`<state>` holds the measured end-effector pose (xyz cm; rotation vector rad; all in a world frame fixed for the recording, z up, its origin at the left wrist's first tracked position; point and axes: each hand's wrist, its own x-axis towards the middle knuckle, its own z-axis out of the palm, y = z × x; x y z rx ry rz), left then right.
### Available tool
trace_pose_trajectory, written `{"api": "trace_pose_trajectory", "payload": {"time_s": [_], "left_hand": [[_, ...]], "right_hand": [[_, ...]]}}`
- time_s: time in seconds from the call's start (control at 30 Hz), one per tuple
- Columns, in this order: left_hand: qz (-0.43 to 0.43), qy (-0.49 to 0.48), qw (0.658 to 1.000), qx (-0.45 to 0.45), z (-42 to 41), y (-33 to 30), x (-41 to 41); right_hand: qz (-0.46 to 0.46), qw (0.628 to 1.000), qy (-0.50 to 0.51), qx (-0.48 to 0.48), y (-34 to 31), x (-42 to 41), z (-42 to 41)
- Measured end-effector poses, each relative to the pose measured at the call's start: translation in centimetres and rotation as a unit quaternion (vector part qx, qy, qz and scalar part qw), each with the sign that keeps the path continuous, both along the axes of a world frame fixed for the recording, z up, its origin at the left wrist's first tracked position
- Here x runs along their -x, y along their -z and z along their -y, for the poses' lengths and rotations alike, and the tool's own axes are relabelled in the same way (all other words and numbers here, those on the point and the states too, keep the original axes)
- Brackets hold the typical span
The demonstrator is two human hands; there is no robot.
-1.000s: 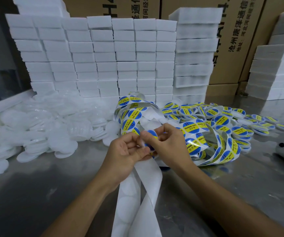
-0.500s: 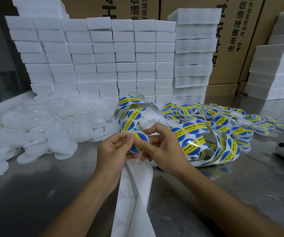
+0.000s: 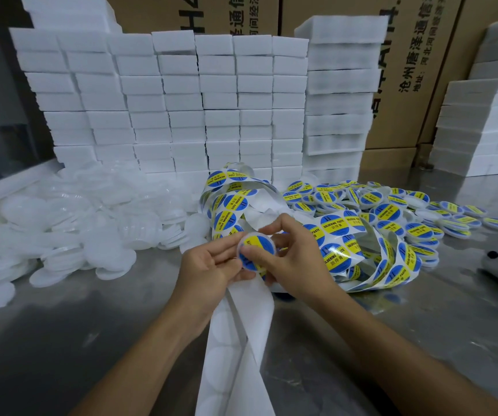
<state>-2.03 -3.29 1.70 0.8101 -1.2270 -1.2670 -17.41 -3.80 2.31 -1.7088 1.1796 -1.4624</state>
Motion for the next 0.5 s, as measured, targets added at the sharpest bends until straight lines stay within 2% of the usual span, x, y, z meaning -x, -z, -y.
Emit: {"api": "trace_pose_trajectory", "payload": {"time_s": [0.1,0.23,0.33,0.5], "left_hand": [[0.016,0.008,1.0,0.017,-0.26,0.08,0.49],[-0.023,-0.037,0.999,-0.006,0.01,0.13,0.22],[-0.033,-0.068,0.997,-0.017,0.23,0.14,-0.13],[-0.038,-0.089,0.995,-0.025,0.13,-0.26,-0.14]], "right_hand": [[0.024,1.0,0.02,-0.005,0.18,0.27,0.22],[0.047,0.998,-0.05,-0.017,0.2,-0.28,0.09],[0.032,0.994,-0.097,-0.027,0.18,-0.49,-0.16],[0.063,0.993,-0.094,-0.017,-0.1,-0.1,-0.01]]}}
